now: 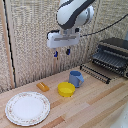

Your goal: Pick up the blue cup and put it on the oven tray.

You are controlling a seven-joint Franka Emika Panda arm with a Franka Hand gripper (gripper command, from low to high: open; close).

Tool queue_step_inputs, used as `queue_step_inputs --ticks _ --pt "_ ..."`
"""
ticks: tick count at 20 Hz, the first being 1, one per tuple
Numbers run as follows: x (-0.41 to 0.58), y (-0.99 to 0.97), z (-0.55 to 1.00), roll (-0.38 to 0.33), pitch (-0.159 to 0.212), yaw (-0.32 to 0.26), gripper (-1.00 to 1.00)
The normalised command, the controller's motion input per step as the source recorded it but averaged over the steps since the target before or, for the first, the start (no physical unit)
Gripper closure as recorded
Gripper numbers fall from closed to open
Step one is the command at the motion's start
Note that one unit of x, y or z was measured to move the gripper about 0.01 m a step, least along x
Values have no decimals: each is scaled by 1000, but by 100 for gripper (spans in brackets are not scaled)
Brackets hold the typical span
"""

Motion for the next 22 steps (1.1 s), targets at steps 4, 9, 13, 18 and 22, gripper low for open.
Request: queue_step_inputs --ticks 4,9,13,18,22 --pt "115 -571 -81 50 0 -32 -100" --pt "13 -767 -114 68 0 -50 -100" --pt "0 -739 -133 51 11 -75 -100" --pt "0 -617 -175 27 4 -162 -100" --pt "-21 -464 -209 1 18 -211 -100"
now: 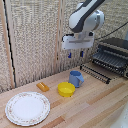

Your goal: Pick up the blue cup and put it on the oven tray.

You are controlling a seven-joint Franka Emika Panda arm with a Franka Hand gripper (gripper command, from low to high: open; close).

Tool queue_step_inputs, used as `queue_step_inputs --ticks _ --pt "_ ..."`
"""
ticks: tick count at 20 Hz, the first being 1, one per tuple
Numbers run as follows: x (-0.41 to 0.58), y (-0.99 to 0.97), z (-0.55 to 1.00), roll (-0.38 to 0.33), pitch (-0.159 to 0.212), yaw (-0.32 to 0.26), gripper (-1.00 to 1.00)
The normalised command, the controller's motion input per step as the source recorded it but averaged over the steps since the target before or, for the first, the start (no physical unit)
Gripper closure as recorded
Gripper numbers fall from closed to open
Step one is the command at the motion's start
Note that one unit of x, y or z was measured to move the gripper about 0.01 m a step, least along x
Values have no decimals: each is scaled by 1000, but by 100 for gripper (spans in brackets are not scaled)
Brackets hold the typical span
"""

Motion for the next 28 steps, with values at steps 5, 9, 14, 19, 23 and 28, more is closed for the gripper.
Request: queue_step_inputs --ticks 5,9,14,19,23,28 --pt "-71 -157 -298 -20 68 -133 -100" --pt "-39 47 -395 -79 96 -12 -100" --pt "0 -15 -503 -98 71 0 -100" --pt "-10 -101 -467 -84 21 0 -100" --pt "-16 -6 -394 -66 1 42 -100" --pt "0 47 -227 -66 0 30 -100"
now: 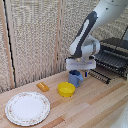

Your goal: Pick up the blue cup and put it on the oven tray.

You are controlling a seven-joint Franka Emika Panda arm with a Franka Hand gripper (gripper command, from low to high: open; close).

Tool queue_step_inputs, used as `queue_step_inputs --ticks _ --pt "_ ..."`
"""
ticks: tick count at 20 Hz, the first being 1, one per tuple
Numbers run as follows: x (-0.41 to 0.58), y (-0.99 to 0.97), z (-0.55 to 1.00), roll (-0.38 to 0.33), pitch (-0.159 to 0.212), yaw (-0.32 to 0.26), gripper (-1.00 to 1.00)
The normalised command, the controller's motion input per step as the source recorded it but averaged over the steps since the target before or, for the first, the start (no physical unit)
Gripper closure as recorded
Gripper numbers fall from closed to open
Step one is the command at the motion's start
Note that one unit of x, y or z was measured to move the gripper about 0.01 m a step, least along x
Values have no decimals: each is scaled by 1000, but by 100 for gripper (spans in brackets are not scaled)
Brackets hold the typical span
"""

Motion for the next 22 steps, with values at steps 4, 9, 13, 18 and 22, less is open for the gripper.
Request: queue_step_inputs --ticks 4,9,13,18,22 --pt "0 121 -86 -41 0 10 100" --pt "-17 44 -4 -10 -19 0 100" --pt "-1 120 0 -1 -28 16 100" --pt "0 149 -5 -12 -1 58 100" --pt "34 116 -11 -2 5 68 100"
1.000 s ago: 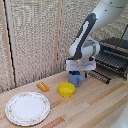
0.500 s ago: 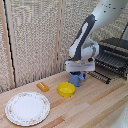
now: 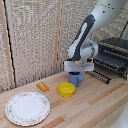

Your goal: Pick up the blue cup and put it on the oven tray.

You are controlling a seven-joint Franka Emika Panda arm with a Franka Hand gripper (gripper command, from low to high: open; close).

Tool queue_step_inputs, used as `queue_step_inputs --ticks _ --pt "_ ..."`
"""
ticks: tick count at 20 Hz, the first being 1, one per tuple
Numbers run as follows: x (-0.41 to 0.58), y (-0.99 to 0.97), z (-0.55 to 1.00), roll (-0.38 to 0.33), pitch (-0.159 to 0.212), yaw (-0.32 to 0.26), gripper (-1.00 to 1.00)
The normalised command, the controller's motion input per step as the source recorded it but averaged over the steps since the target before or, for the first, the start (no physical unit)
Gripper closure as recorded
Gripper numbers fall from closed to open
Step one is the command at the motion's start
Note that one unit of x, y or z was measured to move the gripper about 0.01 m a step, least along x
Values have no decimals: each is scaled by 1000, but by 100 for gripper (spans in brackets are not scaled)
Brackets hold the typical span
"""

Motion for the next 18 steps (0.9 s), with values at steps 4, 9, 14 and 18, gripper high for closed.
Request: queue_step_inputs --ticks 4,9,14,18 --pt "21 0 426 -4 -19 -33 100" --pt "107 -21 991 -14 -30 -139 100" --pt "319 -8 963 -73 -1 -203 100" --pt "371 -118 823 -94 0 -234 100"
